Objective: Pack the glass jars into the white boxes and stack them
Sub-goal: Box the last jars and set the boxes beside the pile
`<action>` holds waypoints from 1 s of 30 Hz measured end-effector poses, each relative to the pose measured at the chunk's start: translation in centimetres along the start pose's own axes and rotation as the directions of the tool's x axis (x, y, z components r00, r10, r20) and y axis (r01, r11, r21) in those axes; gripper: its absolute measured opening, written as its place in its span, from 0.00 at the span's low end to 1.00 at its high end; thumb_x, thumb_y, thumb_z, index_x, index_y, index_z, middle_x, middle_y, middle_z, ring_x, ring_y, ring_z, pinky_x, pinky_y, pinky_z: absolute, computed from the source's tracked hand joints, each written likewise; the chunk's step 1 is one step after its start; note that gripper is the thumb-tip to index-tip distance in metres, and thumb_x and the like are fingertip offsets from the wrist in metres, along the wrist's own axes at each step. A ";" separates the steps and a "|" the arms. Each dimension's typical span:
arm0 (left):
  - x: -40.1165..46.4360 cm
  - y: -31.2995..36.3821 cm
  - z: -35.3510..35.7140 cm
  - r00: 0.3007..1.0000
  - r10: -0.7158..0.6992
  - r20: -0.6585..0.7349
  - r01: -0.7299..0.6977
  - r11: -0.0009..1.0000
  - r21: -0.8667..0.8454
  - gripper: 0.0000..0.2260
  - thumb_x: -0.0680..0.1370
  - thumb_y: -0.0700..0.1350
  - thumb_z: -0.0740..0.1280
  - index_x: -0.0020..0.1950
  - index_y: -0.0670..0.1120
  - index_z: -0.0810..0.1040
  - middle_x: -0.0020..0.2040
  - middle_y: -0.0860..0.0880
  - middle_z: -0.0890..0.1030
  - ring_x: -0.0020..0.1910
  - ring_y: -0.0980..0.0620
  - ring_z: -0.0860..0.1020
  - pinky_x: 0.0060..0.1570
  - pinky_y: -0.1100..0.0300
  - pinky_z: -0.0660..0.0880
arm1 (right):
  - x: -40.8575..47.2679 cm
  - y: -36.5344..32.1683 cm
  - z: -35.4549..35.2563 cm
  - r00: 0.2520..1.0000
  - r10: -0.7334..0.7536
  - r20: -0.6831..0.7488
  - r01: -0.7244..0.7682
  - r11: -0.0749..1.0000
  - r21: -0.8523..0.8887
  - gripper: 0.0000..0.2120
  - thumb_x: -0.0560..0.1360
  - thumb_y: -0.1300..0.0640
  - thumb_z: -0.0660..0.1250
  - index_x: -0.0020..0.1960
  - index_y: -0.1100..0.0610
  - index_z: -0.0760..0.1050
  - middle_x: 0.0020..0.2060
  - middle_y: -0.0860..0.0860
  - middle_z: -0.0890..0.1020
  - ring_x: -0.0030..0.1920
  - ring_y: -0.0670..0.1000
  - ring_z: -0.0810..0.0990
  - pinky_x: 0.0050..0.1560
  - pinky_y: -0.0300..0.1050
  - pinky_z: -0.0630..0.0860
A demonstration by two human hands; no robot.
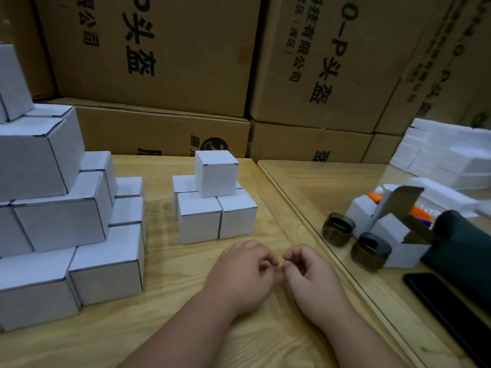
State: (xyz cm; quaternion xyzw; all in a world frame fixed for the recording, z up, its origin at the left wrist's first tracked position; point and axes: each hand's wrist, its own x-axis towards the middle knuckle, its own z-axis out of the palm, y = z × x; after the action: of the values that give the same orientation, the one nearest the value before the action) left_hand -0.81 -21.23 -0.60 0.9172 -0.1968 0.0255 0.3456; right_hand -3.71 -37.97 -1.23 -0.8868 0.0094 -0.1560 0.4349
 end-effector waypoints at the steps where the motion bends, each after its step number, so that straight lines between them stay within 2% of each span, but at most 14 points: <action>1: -0.4 0.0 0.0 1.000 0.022 0.011 -0.022 0.997 0.068 0.10 0.78 0.53 0.63 0.57 0.59 0.80 0.59 0.63 0.77 0.63 0.57 0.72 0.68 0.57 0.67 | -0.1 0.2 -0.1 1.000 0.007 -0.010 -0.007 1.000 -0.014 0.09 0.76 0.61 0.70 0.44 0.47 0.77 0.38 0.43 0.81 0.37 0.42 0.78 0.38 0.32 0.71; 4: -1.8 -0.1 0.5 0.997 0.009 0.077 -0.028 0.966 0.257 0.20 0.80 0.61 0.56 0.72 0.64 0.69 0.78 0.64 0.63 0.78 0.57 0.58 0.77 0.55 0.52 | -0.2 0.4 -0.9 0.997 -0.010 -0.073 0.002 0.995 -0.103 0.09 0.77 0.59 0.67 0.49 0.45 0.75 0.47 0.42 0.77 0.44 0.39 0.76 0.43 0.32 0.69; 6: -3.0 -0.3 0.9 0.994 -0.026 0.109 -0.011 0.945 0.326 0.25 0.80 0.65 0.51 0.78 0.65 0.60 0.83 0.63 0.54 0.82 0.57 0.50 0.80 0.52 0.44 | 0.1 0.6 -1.7 0.980 -0.088 -0.179 0.036 0.962 -0.272 0.10 0.76 0.58 0.67 0.55 0.47 0.76 0.54 0.42 0.75 0.52 0.40 0.73 0.53 0.41 0.71; 7: -3.6 -0.4 0.9 0.993 -0.037 0.109 -0.002 0.941 0.337 0.27 0.79 0.67 0.49 0.79 0.65 0.58 0.83 0.62 0.51 0.82 0.57 0.48 0.80 0.52 0.43 | 0.2 0.7 -2.2 0.957 -0.119 -0.263 0.020 0.937 -0.348 0.13 0.75 0.58 0.68 0.58 0.49 0.77 0.57 0.44 0.75 0.57 0.45 0.71 0.57 0.45 0.71; 10: -5.0 -0.7 0.6 0.994 -0.051 0.099 0.016 0.944 0.329 0.29 0.78 0.69 0.47 0.80 0.66 0.55 0.83 0.63 0.48 0.82 0.59 0.44 0.79 0.53 0.40 | 0.8 0.9 -3.5 0.834 -0.086 -0.545 -0.162 0.907 -0.390 0.22 0.71 0.59 0.71 0.65 0.53 0.76 0.64 0.52 0.73 0.66 0.55 0.66 0.66 0.58 0.69; 12: -5.3 -0.7 0.3 0.995 -0.044 0.085 0.014 0.947 0.322 0.28 0.79 0.69 0.49 0.79 0.66 0.56 0.83 0.64 0.48 0.82 0.60 0.44 0.79 0.54 0.39 | 1.4 1.3 -4.4 0.786 0.045 -0.616 -0.334 0.870 -0.362 0.28 0.72 0.56 0.71 0.71 0.52 0.71 0.72 0.54 0.67 0.72 0.58 0.61 0.73 0.62 0.62; 15: -5.5 -0.5 0.1 0.997 -0.026 0.067 0.004 0.949 0.315 0.26 0.80 0.67 0.51 0.79 0.66 0.58 0.83 0.64 0.49 0.82 0.60 0.44 0.80 0.54 0.40 | 1.9 2.4 -5.7 0.753 0.214 -0.622 -0.488 0.816 -0.310 0.31 0.74 0.52 0.71 0.75 0.52 0.66 0.76 0.55 0.61 0.77 0.58 0.56 0.77 0.61 0.56; 20: -5.5 -0.5 0.2 0.998 -0.027 0.049 0.011 0.954 0.299 0.26 0.80 0.68 0.52 0.78 0.66 0.60 0.82 0.65 0.49 0.82 0.61 0.45 0.80 0.55 0.41 | 2.1 3.7 -5.9 0.775 0.230 -0.589 -0.472 0.830 -0.297 0.29 0.76 0.52 0.69 0.75 0.54 0.68 0.69 0.53 0.69 0.72 0.56 0.63 0.73 0.57 0.65; 23: -5.5 -0.6 0.2 0.999 -0.030 0.044 0.017 0.960 0.279 0.26 0.80 0.68 0.53 0.77 0.66 0.61 0.82 0.66 0.50 0.81 0.62 0.45 0.80 0.56 0.41 | 2.5 3.9 -6.0 0.751 0.249 -0.612 -0.481 0.841 -0.248 0.28 0.75 0.51 0.71 0.73 0.53 0.71 0.67 0.53 0.67 0.70 0.56 0.63 0.70 0.55 0.68; 27: -5.6 -0.5 0.1 0.999 -0.027 0.035 0.017 0.966 0.258 0.25 0.80 0.68 0.53 0.77 0.67 0.62 0.82 0.67 0.50 0.81 0.63 0.45 0.79 0.57 0.41 | 2.9 4.7 -5.9 0.734 0.356 -0.579 -0.531 0.832 -0.162 0.22 0.75 0.51 0.72 0.67 0.52 0.75 0.70 0.52 0.63 0.71 0.58 0.63 0.70 0.55 0.68; 30: -5.7 -0.5 0.1 0.999 -0.027 0.030 0.019 0.970 0.244 0.24 0.80 0.68 0.54 0.76 0.67 0.63 0.82 0.67 0.51 0.81 0.63 0.46 0.79 0.57 0.40 | 3.4 5.1 -6.2 0.709 0.446 -0.547 -0.578 0.811 -0.088 0.21 0.76 0.50 0.72 0.68 0.50 0.74 0.68 0.55 0.66 0.68 0.61 0.68 0.68 0.56 0.71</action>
State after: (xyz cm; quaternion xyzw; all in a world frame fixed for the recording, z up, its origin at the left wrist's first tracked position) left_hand -5.84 -18.98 -2.01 0.9552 -0.1872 0.0301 0.2273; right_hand -1.66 -46.37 -0.72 -0.8241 0.3893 -0.2504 0.3266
